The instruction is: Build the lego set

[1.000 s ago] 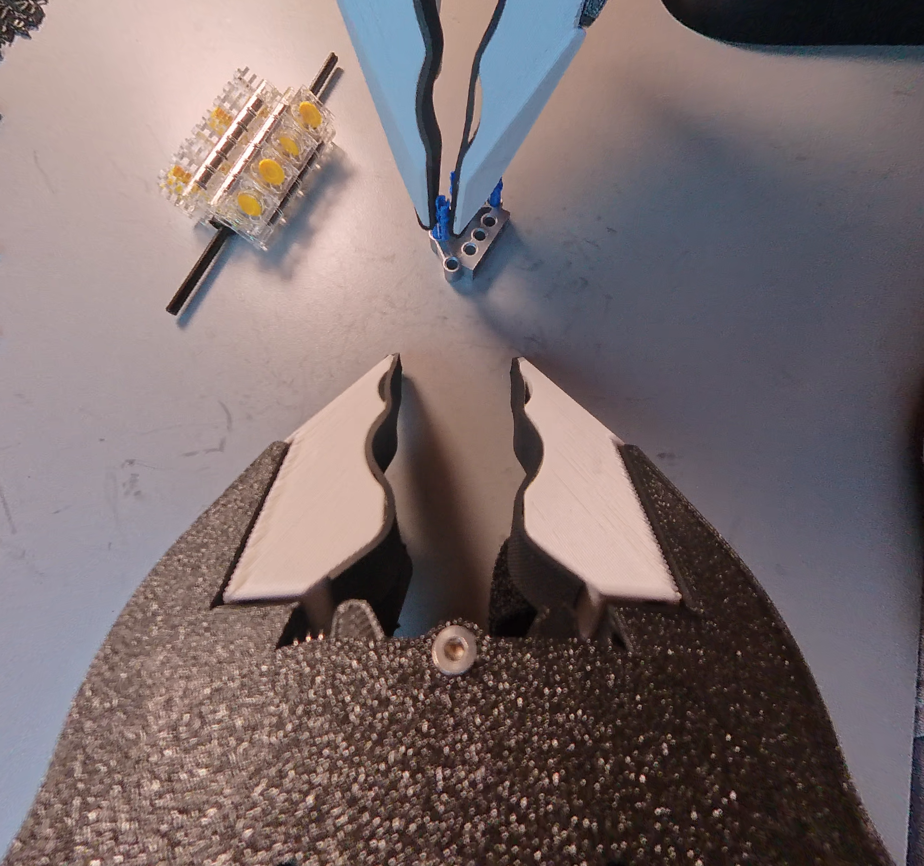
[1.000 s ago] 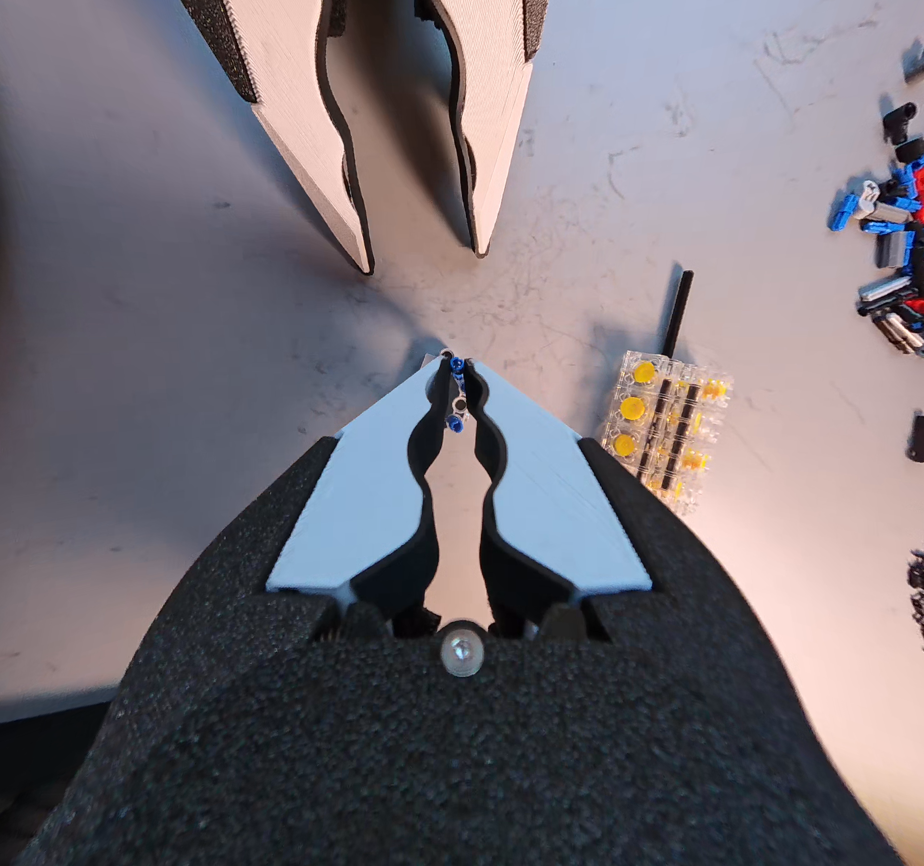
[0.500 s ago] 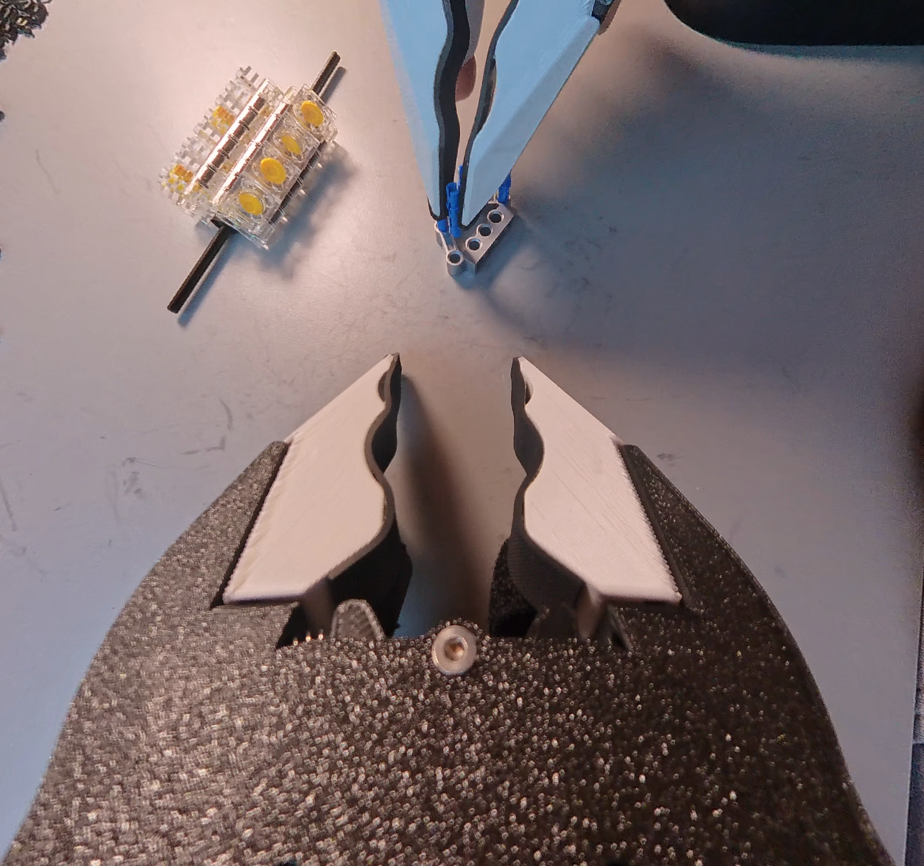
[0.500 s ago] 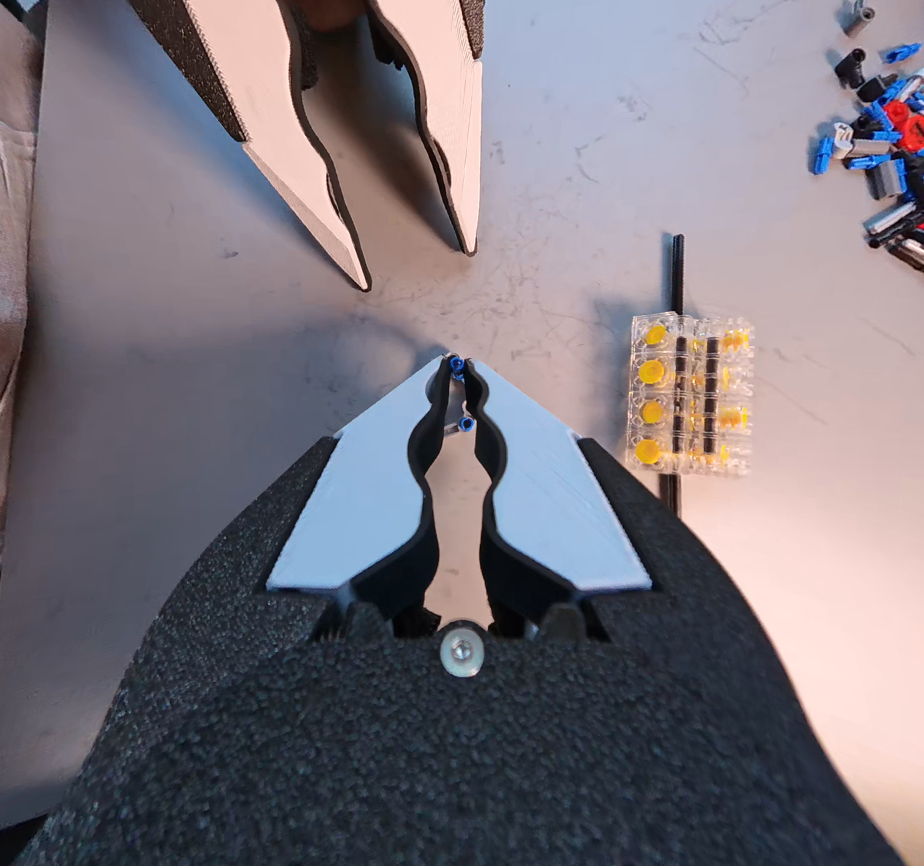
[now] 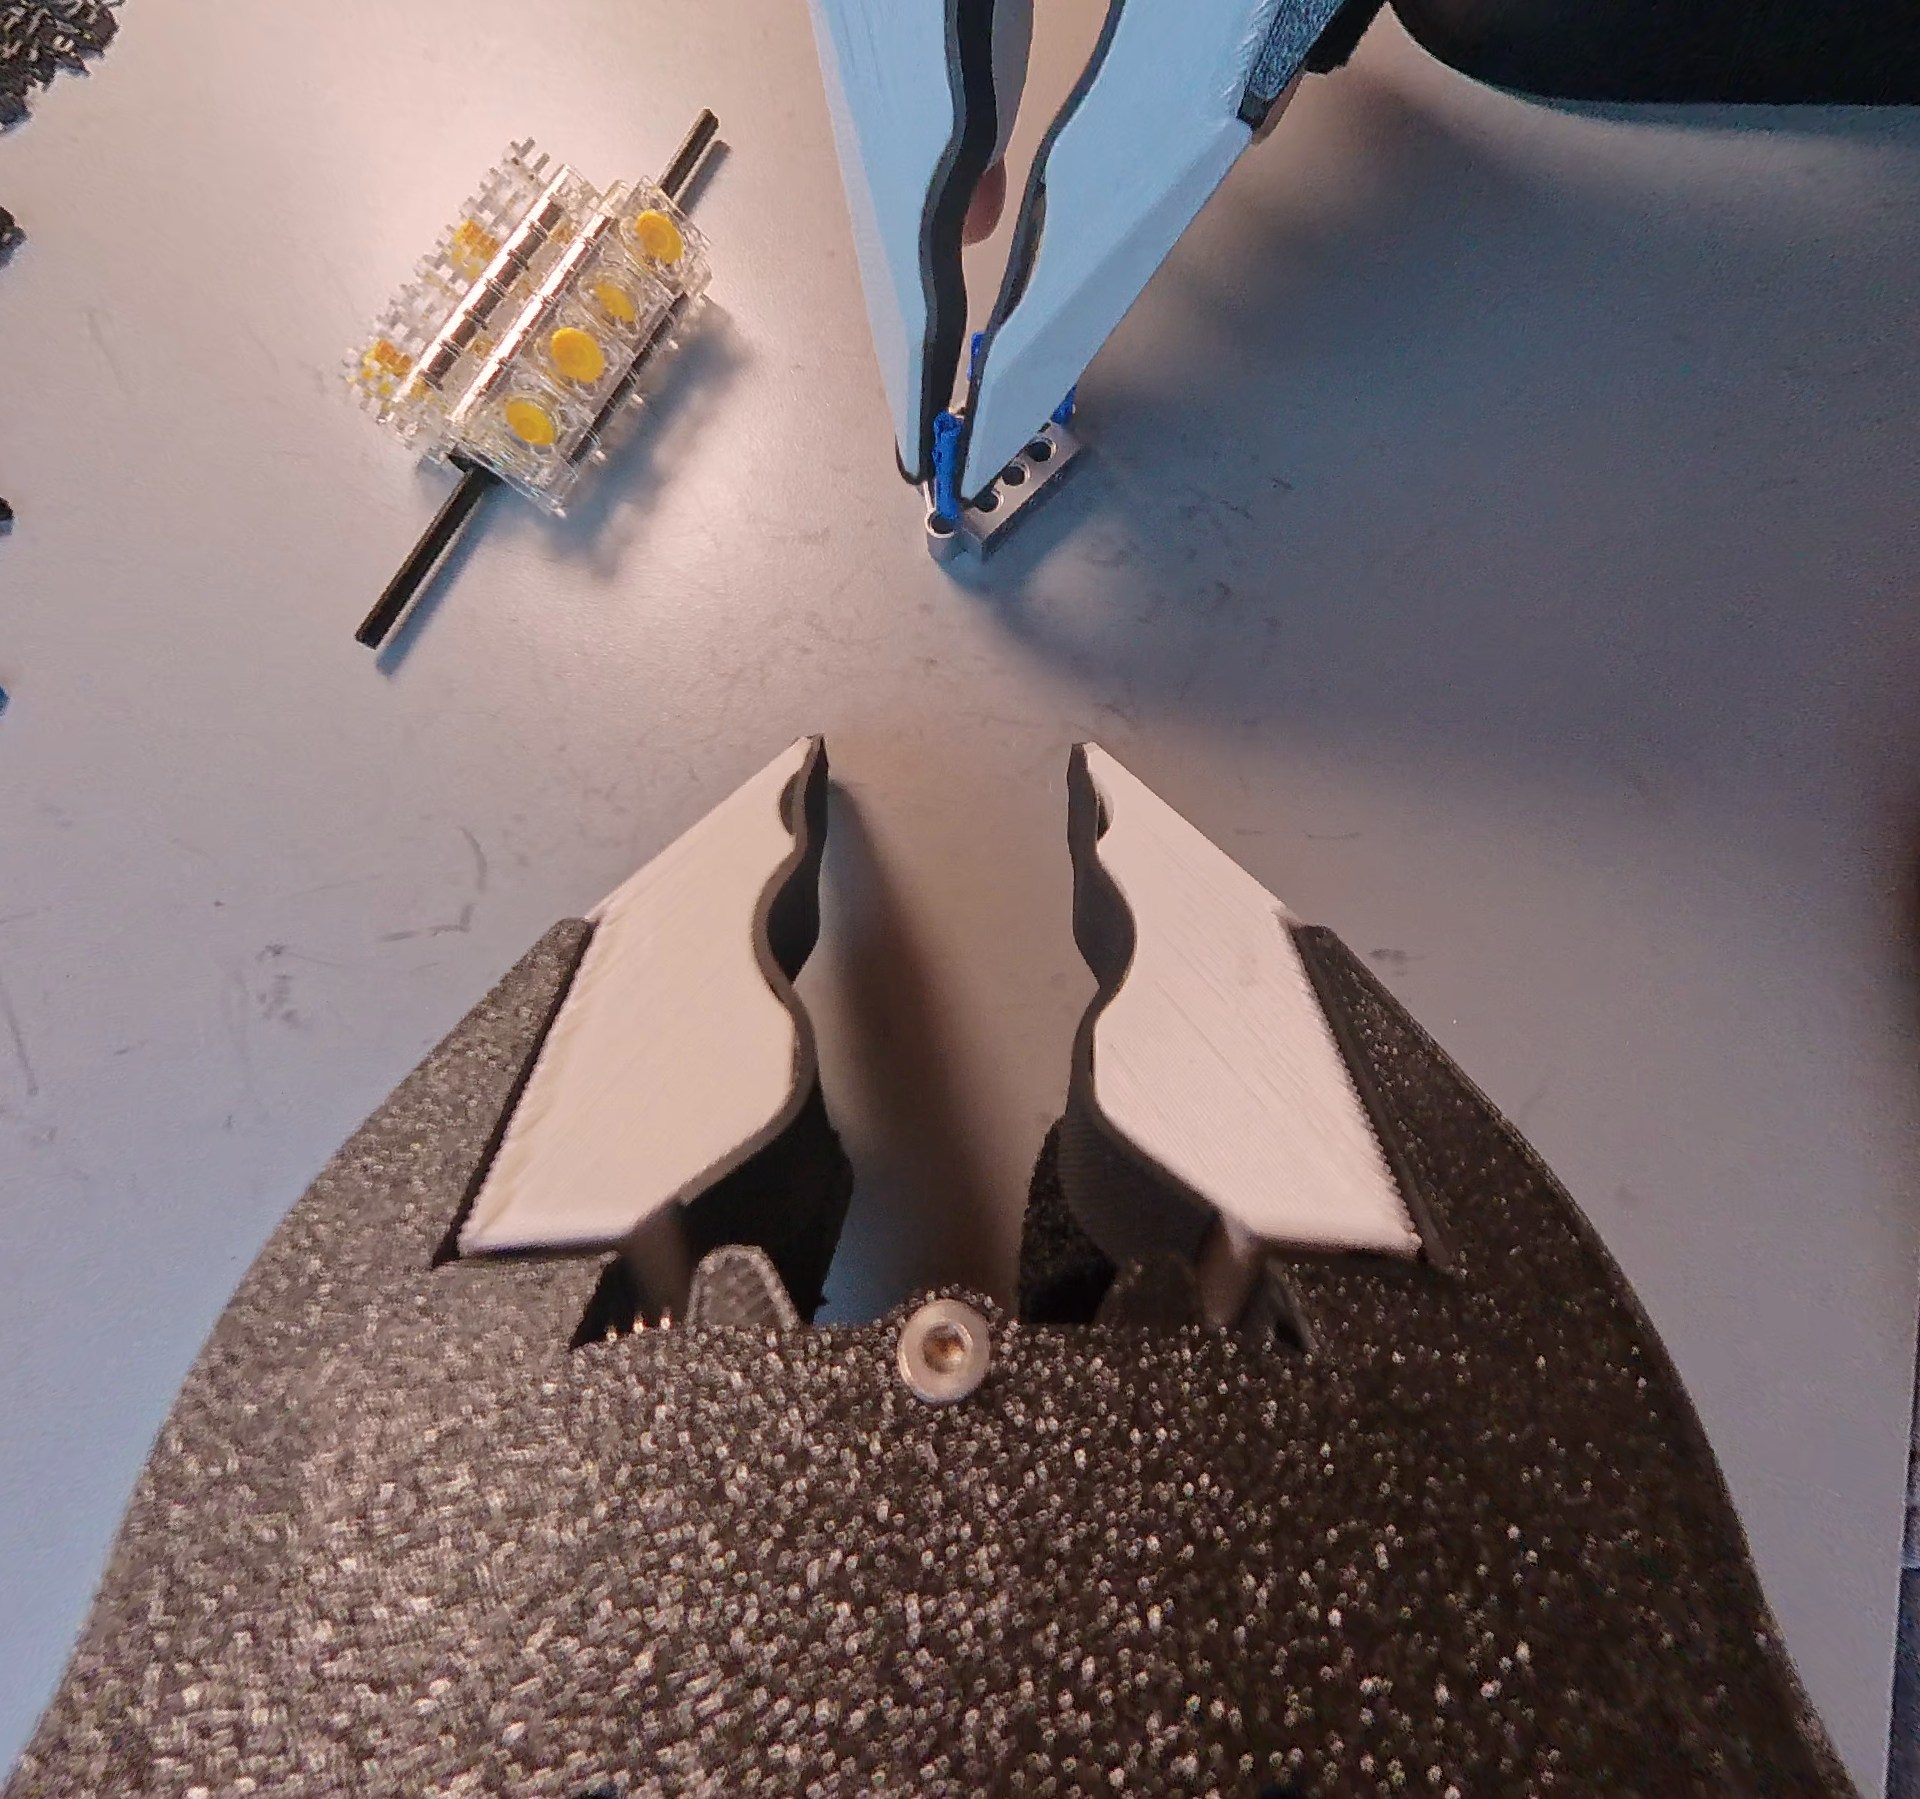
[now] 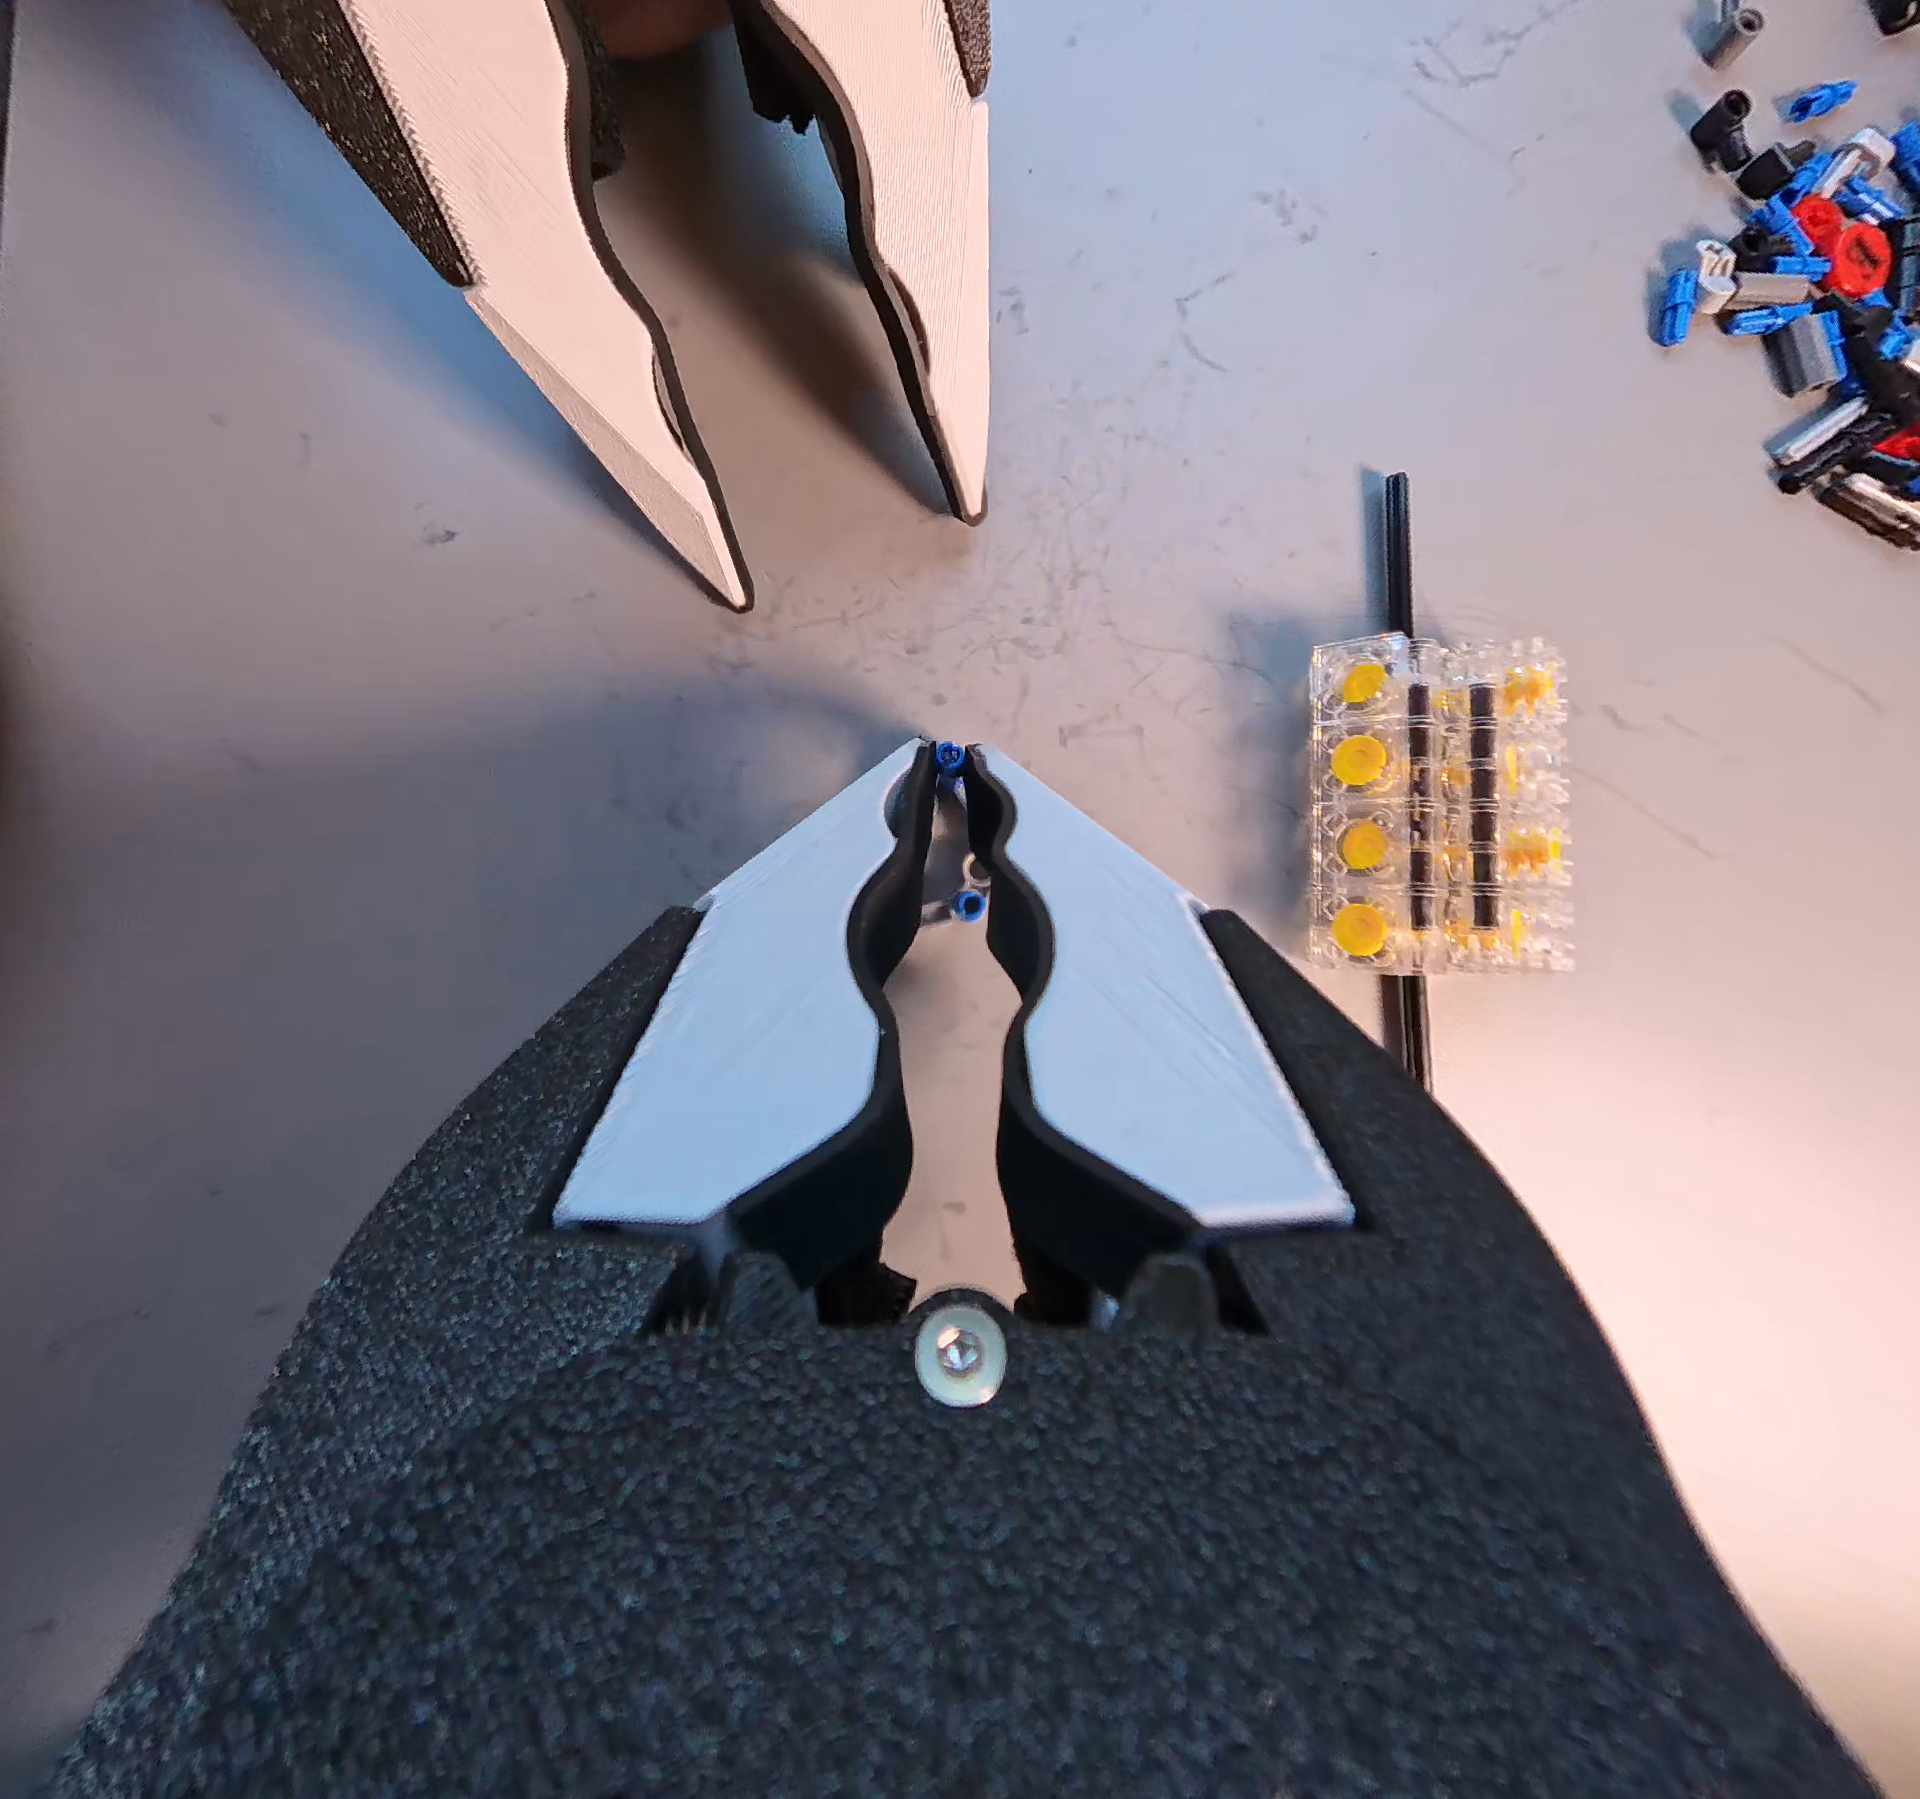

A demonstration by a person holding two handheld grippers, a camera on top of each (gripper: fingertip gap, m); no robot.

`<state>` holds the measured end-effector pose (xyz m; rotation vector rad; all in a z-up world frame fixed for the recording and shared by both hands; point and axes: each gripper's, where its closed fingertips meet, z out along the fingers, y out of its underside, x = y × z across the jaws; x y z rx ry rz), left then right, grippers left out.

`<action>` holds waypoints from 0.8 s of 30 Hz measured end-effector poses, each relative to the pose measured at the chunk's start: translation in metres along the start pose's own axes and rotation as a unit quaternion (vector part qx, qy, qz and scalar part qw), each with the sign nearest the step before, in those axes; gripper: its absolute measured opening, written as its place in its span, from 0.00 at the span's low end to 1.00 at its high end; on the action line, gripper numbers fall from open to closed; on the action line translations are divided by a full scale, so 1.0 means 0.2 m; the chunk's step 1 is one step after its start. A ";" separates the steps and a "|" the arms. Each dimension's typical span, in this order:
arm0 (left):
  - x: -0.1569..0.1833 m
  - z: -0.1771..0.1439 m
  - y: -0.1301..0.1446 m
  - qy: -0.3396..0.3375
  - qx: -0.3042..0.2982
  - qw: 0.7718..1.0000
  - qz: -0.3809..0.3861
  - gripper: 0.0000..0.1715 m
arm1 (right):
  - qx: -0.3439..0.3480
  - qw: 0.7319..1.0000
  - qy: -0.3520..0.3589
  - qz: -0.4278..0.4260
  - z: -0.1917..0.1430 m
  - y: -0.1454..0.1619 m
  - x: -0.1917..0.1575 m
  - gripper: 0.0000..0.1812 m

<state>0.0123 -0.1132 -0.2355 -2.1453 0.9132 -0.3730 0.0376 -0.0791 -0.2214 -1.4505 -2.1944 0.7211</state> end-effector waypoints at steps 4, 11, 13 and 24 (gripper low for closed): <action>0.00 0.01 -0.01 -0.001 0.006 1.000 -0.002 0.27 | -0.007 1.000 0.009 -0.004 0.00 0.00 0.01 0.01; -0.01 0.02 -0.02 -0.007 0.008 1.000 -0.005 0.29 | 0.001 1.000 0.015 0.018 0.00 0.00 0.01 0.01; -0.01 0.02 -0.02 -0.007 0.009 1.000 -0.004 0.29 | -0.005 0.999 0.020 0.024 -0.02 0.02 0.01 0.01; 0.03 0.16 -0.18 0.034 0.016 0.998 0.047 0.30 | 0.024 0.990 0.099 0.097 -0.22 0.12 0.06 0.02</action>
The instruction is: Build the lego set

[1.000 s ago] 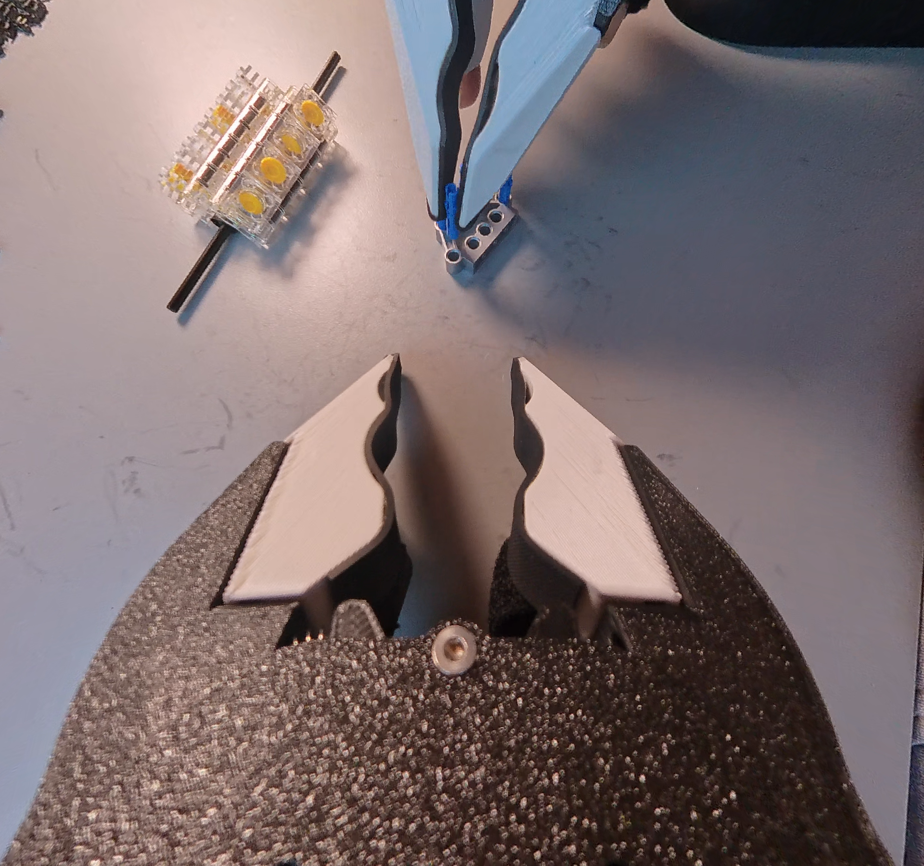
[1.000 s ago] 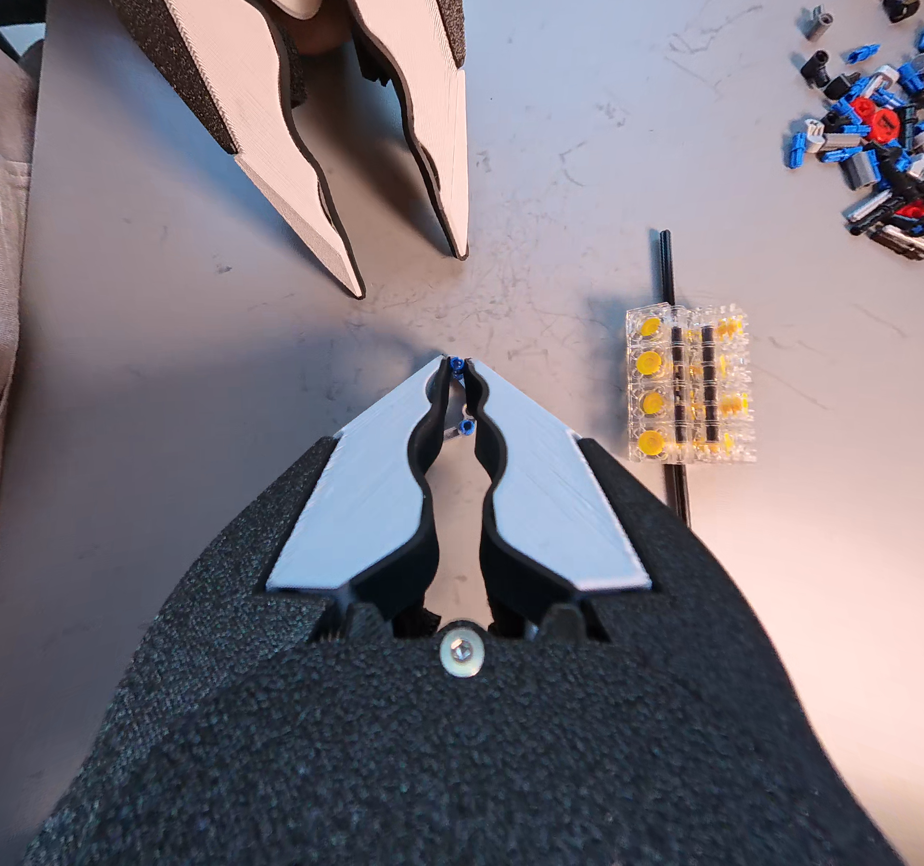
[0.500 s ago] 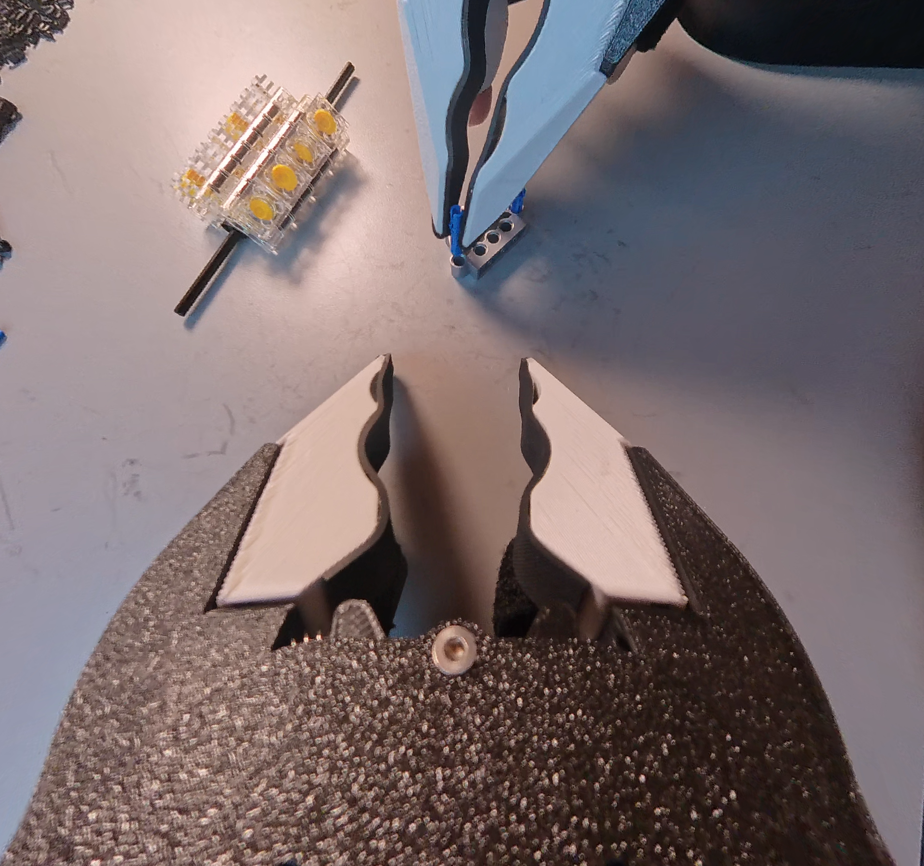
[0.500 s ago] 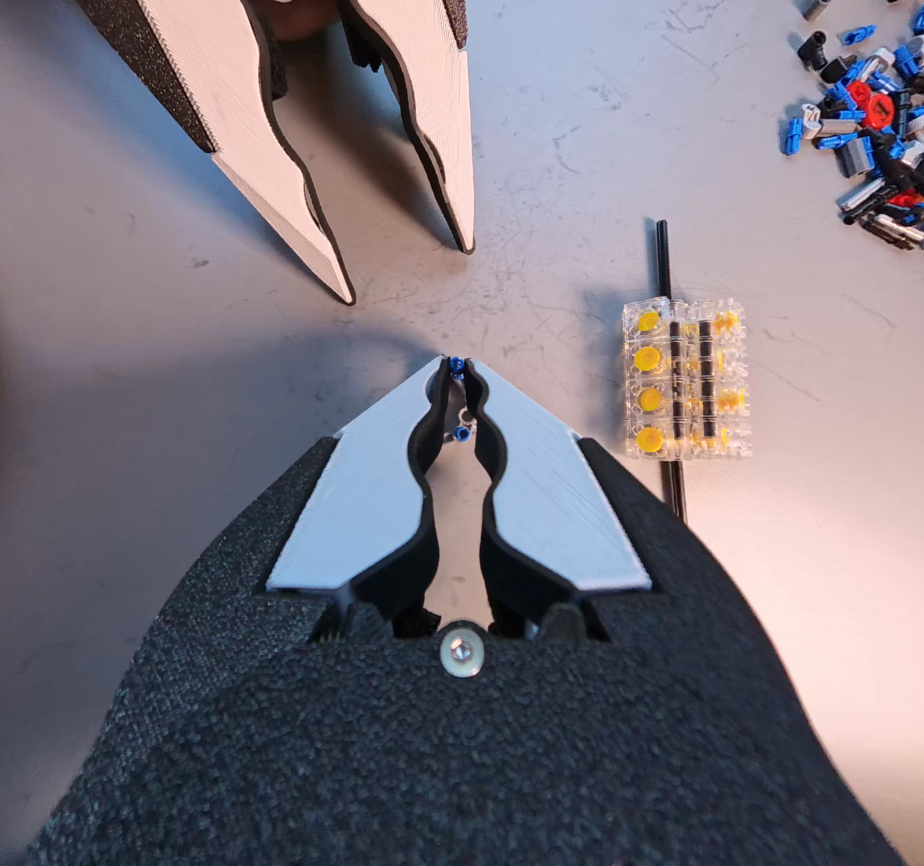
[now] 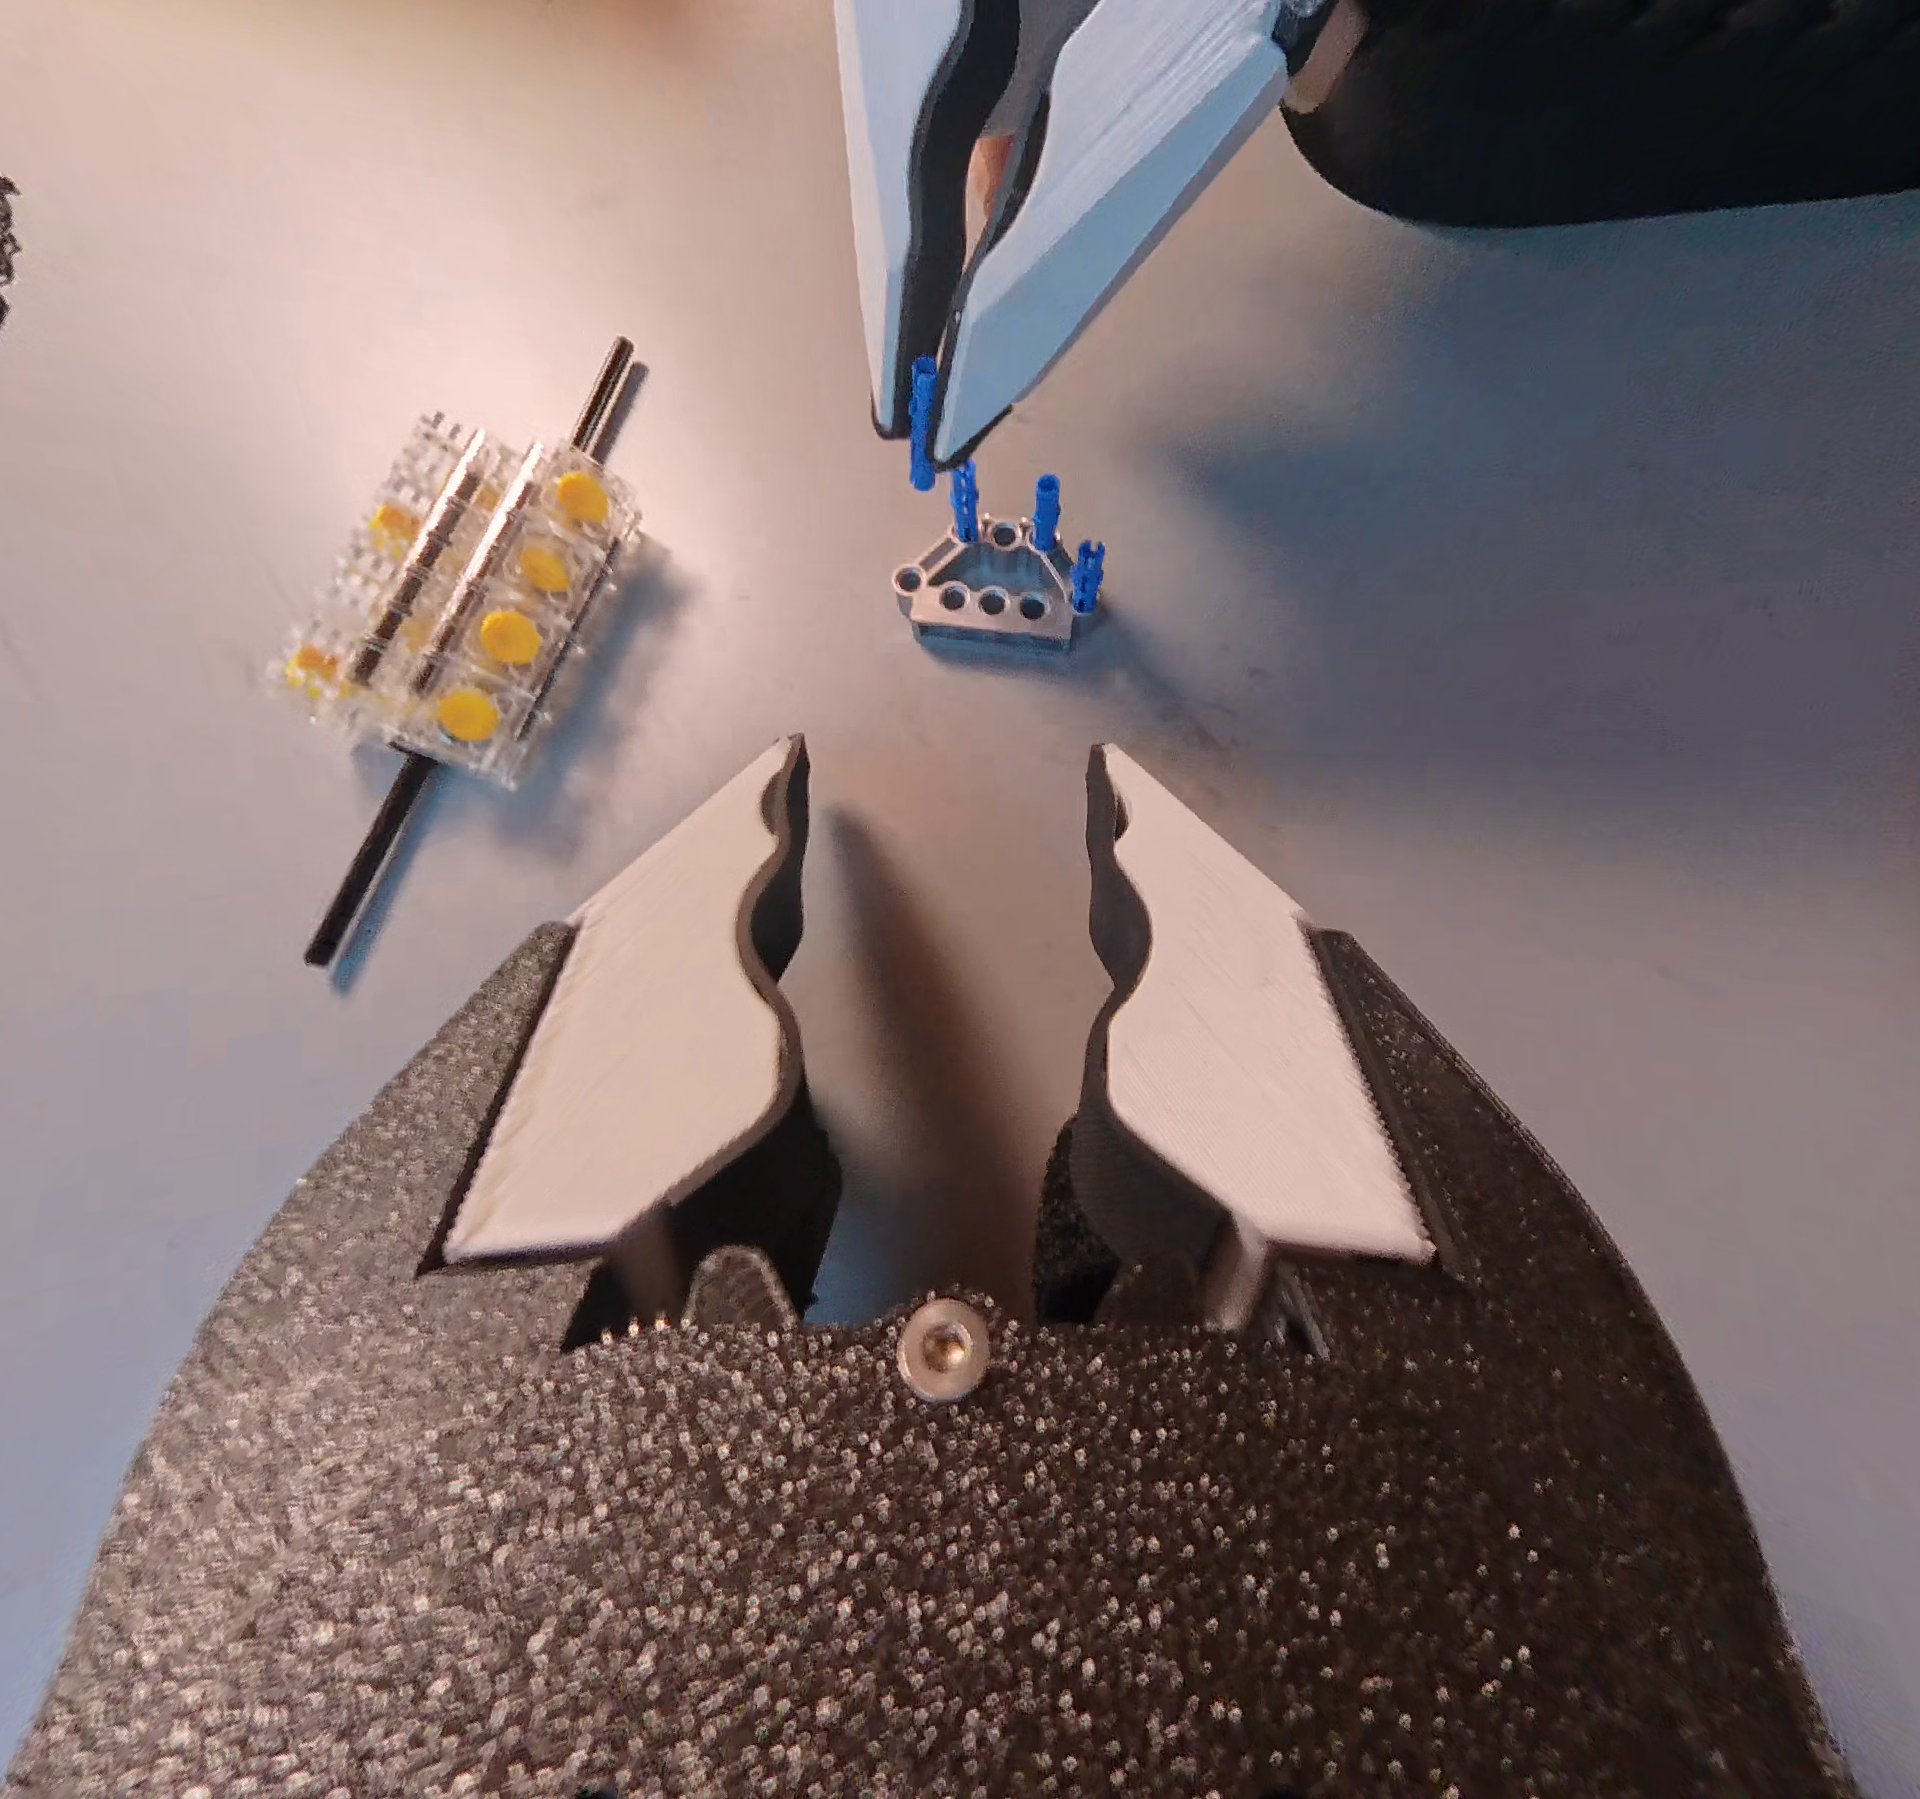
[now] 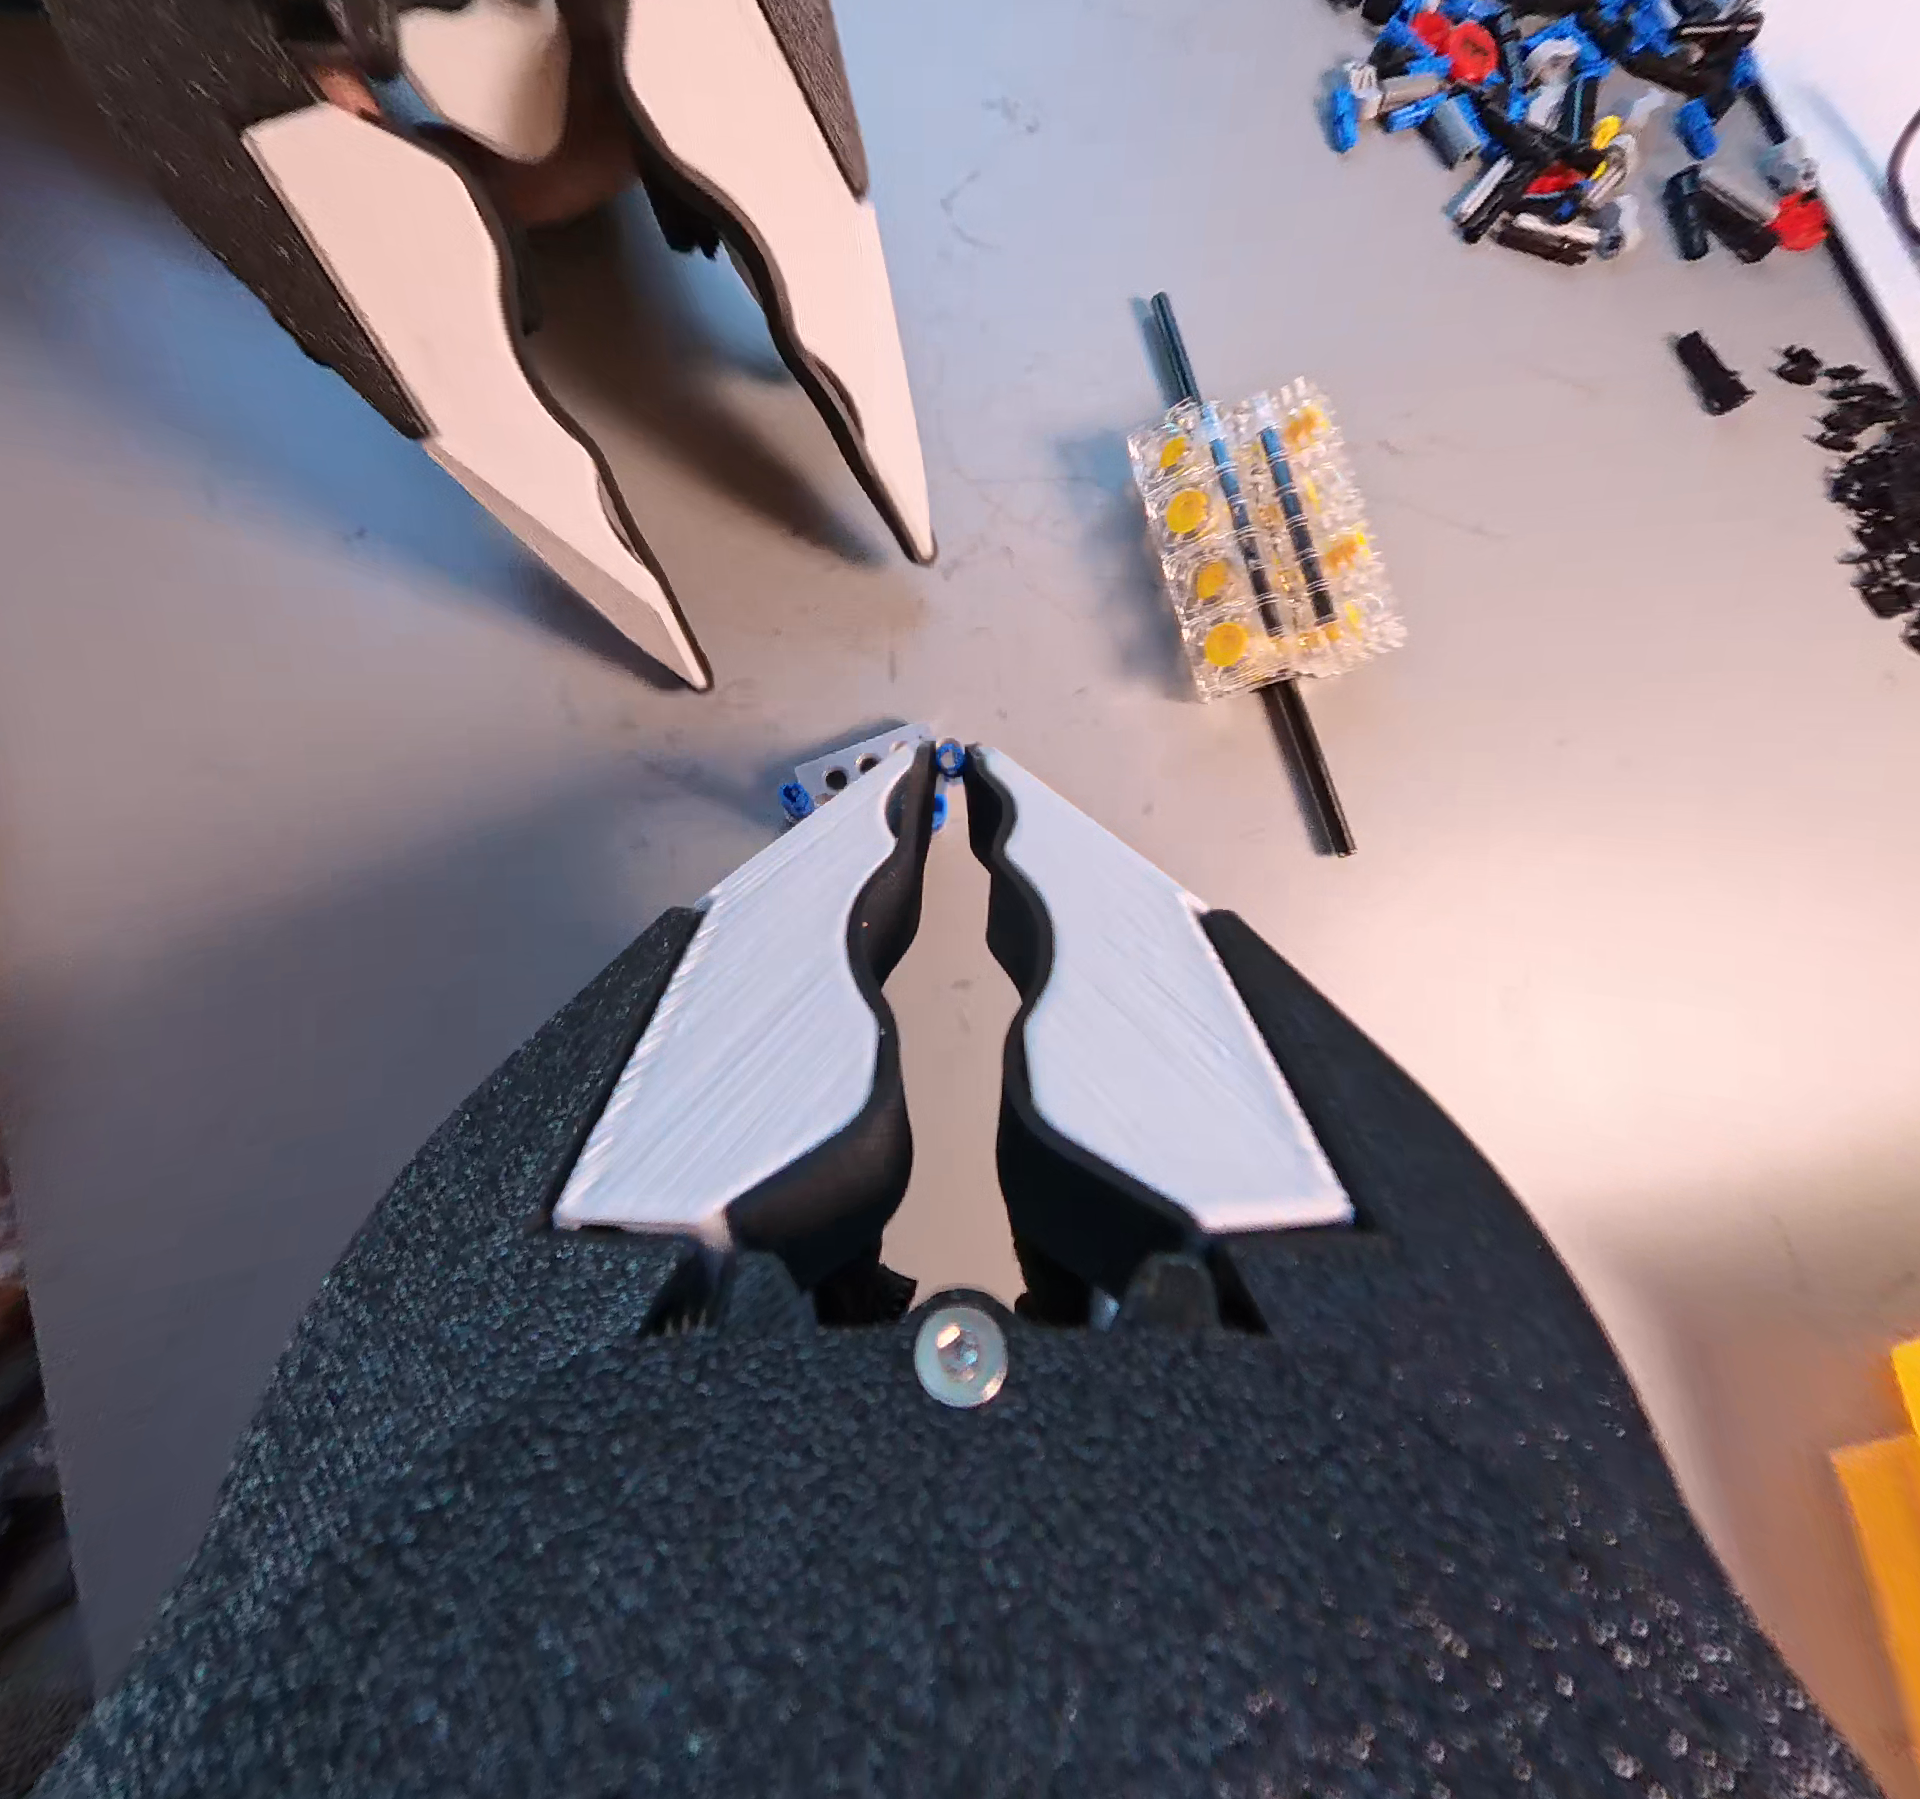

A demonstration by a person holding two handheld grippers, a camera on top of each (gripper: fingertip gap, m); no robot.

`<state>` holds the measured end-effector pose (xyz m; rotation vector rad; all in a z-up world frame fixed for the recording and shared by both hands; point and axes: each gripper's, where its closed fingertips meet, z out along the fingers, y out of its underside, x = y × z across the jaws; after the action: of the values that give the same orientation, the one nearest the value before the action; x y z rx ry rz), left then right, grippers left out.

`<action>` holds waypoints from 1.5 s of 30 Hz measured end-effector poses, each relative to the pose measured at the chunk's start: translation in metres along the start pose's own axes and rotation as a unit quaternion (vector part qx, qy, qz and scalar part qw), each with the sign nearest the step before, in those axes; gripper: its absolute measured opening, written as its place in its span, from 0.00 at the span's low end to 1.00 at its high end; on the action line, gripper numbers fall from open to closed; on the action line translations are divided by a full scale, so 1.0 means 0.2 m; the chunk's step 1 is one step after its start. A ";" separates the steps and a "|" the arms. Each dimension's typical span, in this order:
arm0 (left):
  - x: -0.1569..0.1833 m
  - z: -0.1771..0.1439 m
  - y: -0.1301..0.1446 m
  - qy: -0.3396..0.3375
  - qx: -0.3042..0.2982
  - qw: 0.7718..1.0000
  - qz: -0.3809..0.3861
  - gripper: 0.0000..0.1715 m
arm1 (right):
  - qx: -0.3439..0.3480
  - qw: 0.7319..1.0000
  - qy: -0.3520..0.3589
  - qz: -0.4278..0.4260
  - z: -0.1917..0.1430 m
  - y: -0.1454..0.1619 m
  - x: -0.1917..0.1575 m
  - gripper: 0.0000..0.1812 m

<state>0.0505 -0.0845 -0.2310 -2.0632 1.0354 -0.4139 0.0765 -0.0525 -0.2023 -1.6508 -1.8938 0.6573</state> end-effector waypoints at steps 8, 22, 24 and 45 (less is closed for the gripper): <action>-0.05 0.03 -0.01 0.019 0.007 1.000 0.009 0.31 | 0.005 1.000 -0.023 0.021 0.08 0.00 0.00 0.02; -0.05 0.03 0.01 0.015 -0.002 1.000 -0.002 0.30 | -0.036 0.999 -0.004 0.004 0.10 0.04 -0.01 0.02; -0.05 0.02 0.02 0.014 -0.002 1.000 -0.002 0.30 | -0.031 0.999 -0.006 0.016 0.10 0.04 0.00 0.02; -0.05 0.02 0.02 0.013 -0.002 1.000 -0.002 0.30 | -0.098 0.995 -0.028 0.018 0.14 0.06 0.00 0.01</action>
<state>0.0445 -0.0772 -0.2357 -2.0682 1.0481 -0.4413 0.0672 -0.0518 -0.2311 -1.8087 -2.0277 0.5508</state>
